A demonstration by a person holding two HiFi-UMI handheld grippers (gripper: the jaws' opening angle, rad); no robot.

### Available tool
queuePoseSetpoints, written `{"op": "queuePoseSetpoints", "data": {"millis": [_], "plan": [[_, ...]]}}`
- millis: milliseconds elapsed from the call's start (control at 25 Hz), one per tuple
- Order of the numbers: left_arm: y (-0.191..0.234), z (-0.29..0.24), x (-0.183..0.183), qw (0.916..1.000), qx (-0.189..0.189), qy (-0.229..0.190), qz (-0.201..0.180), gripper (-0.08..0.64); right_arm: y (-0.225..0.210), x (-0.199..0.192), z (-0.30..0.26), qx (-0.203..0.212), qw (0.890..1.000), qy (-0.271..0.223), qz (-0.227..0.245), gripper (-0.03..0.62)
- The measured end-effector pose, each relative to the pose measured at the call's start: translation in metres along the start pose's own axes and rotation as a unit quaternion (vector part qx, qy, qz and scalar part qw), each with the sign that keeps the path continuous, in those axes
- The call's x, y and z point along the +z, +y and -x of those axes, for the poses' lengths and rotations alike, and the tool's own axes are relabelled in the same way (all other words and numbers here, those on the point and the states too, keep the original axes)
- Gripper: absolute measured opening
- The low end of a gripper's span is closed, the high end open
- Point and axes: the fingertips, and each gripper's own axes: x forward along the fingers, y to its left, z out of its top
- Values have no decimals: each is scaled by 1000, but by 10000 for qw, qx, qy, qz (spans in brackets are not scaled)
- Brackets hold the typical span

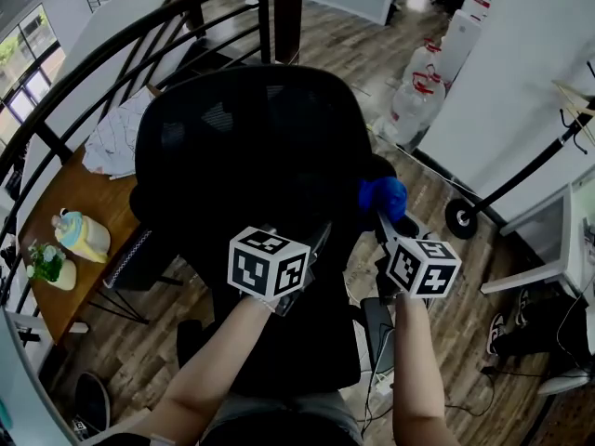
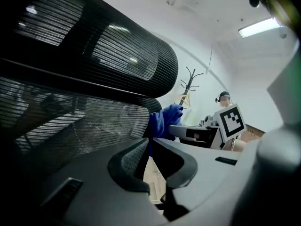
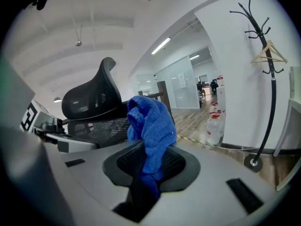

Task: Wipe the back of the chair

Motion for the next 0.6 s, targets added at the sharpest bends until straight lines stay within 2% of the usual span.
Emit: {"op": "queuePoseSetpoints", "data": {"millis": [320, 600], "plan": [[29, 47, -21, 9988, 397, -82, 261, 35, 41, -14, 16, 195, 9997, -75, 112, 88], [58, 104, -40, 9947, 867, -211, 513, 34, 111, -33, 11, 728, 9972, 1, 169, 87]]}}
